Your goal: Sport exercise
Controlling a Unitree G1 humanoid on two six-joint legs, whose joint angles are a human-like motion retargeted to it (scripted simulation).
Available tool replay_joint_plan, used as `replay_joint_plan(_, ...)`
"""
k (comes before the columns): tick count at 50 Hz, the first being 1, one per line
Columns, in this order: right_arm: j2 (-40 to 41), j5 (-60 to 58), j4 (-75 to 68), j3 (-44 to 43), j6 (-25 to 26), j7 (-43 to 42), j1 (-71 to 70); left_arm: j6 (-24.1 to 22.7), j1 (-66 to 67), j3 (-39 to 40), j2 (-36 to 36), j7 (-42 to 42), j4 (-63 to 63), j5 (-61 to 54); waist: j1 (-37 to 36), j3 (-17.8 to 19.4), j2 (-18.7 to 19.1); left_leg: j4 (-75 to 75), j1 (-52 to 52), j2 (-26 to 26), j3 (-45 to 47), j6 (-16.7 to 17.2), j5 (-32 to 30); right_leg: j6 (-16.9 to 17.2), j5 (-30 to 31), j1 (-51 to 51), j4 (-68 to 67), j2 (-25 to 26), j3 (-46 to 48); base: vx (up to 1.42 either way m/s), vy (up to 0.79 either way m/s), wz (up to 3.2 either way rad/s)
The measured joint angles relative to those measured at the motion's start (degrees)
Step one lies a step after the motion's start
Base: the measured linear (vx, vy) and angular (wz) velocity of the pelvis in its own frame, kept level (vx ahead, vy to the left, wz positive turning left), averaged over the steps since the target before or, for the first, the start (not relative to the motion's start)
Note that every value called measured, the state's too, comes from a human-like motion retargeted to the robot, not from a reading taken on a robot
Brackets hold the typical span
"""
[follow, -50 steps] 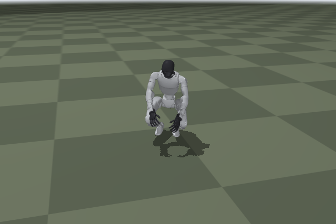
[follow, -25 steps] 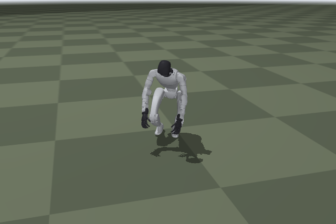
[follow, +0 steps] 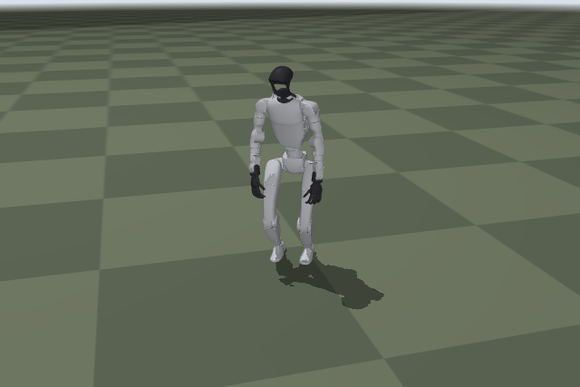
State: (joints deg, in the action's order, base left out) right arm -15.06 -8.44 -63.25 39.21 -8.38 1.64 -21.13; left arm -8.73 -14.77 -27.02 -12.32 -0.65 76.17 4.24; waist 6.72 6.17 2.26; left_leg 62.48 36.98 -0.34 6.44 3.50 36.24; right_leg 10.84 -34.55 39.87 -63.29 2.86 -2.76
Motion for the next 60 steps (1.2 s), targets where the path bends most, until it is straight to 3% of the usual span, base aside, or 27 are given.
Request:
replay_joint_plan(5,-0.6,-1.2,-0.9,-1.6,0.8,0.1,5.1,0.4,4.2,-0.5,1.1,-1.6,-0.5,1.8,0.8,-0.3,-0.6,-7.3,-11.8,-2.3,0.1,-0.5,-0.4,0.4,-1.5,-10.9,4.6,-2.6,0.6,0.11,0.02,0.07)
replay_joint_plan(15,-0.3,-1.7,-3.7,-5.2,2.3,-0.9,10.4,0.2,8.0,-2.3,2.3,-3.1,-2.3,5.4,1.3,3.8,-2.4,-16.7,-31.8,-5.9,0.0,-1.7,1.0,0.3,-6.4,-29.4,9.7,-6.3,1.1,0.07,0.01,-0.04)
replay_joint_plan(25,0.2,0.9,-4.9,-8.5,3.2,-3.0,11.5,0.0,10.1,-3.7,2.5,-3.2,-4.1,6.8,1.7,9.0,-3.1,-20.2,-44.2,-6.3,0.5,-2.9,2.4,0.2,-7.8,-41.6,13.4,-5.9,-0.5,0.05,0.01,-0.17)
replay_joint_plan(32,0.4,2.4,-5.1,-9.8,3.4,-5.6,10.8,0.1,11.4,-4.7,2.6,-2.4,-5.3,7.3,2.4,11.8,-2.8,-18.3,-47.0,-5.0,1.7,-3.5,4.1,-0.2,-8.1,-44.8,13.9,-4.4,-1.9,0.02,0.02,-0.24)
replay_joint_plan(40,0.5,3.5,-5.5,-10.4,3.4,-8.6,9.7,-0.1,12.7,-5.4,2.8,-0.1,-7.2,6.8,3.3,13.6,-2.6,-11.5,-44.5,-3.1,3.7,-4.1,5.9,-0.7,-8.7,-42.6,9.6,-2.6,-3.4,-0.01,0.03,-0.22)
replay_joint_plan(50,0.0,6.1,-6.1,-11.6,3.3,-11.4,7.5,-0.3,9.2,-4.5,-0.3,4.8,-12.6,5.0,4.0,10.9,-1.8,-1.3,-32.4,-2.1,5.7,-5.9,8.7,-0.3,-11.1,-29.9,0.5,-1.8,-4.6,-0.02,0.03,-0.13)
replay_joint_plan(56,-0.3,8.7,-7.4,-13.1,3.5,-11.5,6.5,-0.1,5.9,-4.8,-3.4,6.7,-14.9,4.5,5.0,7.3,-3.4,2.2,-22.8,-5.0,7.3,-7.4,9.5,0.5,-11.9,-17.2,-10.2,-6.1,-3.1,0.00,0.01,0.00)
replay_joint_plan(60,-0.2,9.8,-8.6,-13.6,3.7,-10.7,6.5,0.2,4.6,-5.7,-4.8,6.6,-15.5,4.9,6.1,6.6,-4.7,4.6,-19.3,-6.2,8.9,-7.8,10.2,-0.5,-7.7,-9.3,-20.2,-11.9,0.1,0.00,0.00,0.00)
